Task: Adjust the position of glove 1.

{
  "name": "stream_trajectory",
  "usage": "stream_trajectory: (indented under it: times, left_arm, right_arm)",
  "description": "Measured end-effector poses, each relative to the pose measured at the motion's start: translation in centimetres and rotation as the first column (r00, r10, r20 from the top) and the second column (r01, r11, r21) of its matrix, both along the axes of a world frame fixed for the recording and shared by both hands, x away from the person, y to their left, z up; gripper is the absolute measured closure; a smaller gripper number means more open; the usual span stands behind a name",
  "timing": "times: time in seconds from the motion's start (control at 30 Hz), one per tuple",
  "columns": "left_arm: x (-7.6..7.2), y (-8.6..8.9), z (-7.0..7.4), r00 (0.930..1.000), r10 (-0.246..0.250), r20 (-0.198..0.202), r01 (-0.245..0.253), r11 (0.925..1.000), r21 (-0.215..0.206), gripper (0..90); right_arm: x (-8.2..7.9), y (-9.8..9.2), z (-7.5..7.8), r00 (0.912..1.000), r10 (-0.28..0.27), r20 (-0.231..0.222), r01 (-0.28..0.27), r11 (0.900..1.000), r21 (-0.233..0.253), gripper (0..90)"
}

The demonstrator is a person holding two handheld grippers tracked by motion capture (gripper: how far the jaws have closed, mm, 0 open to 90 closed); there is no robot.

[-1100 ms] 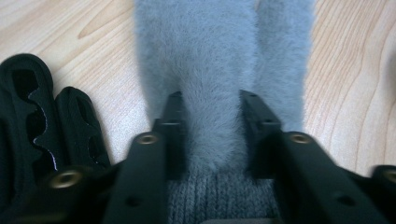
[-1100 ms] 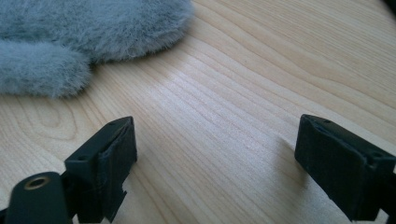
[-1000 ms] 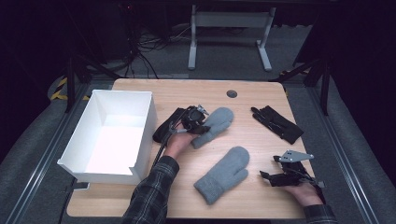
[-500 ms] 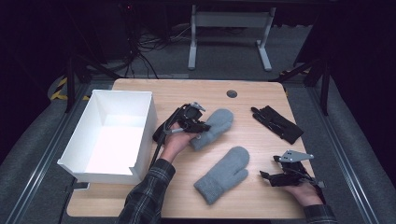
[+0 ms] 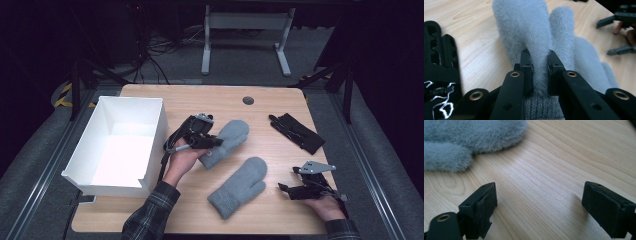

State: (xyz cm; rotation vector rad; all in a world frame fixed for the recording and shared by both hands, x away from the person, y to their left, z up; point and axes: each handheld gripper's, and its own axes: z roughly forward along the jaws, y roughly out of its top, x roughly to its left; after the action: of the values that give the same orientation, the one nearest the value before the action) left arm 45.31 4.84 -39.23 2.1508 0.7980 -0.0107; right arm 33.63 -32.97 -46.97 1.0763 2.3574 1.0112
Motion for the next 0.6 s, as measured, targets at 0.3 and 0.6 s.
stream_trajectory:
  times: [0.3,0.6]
  left_arm:
    - [-4.1,-0.6,0.7,0.9977,-0.066,0.015,0.066,0.9977,0.014,79.5]
    - [-7.6,-1.3,1.4,0.9984,-0.055,0.013,0.055,0.9984,0.009,79.6]
  right_arm:
    - [0.0,0.0,0.0,1.0000,0.001,0.000,-0.001,1.000,-0.001,13.1]
    - [0.0,0.0,0.0,1.0000,0.000,0.001,0.000,1.000,-0.002,13.1]
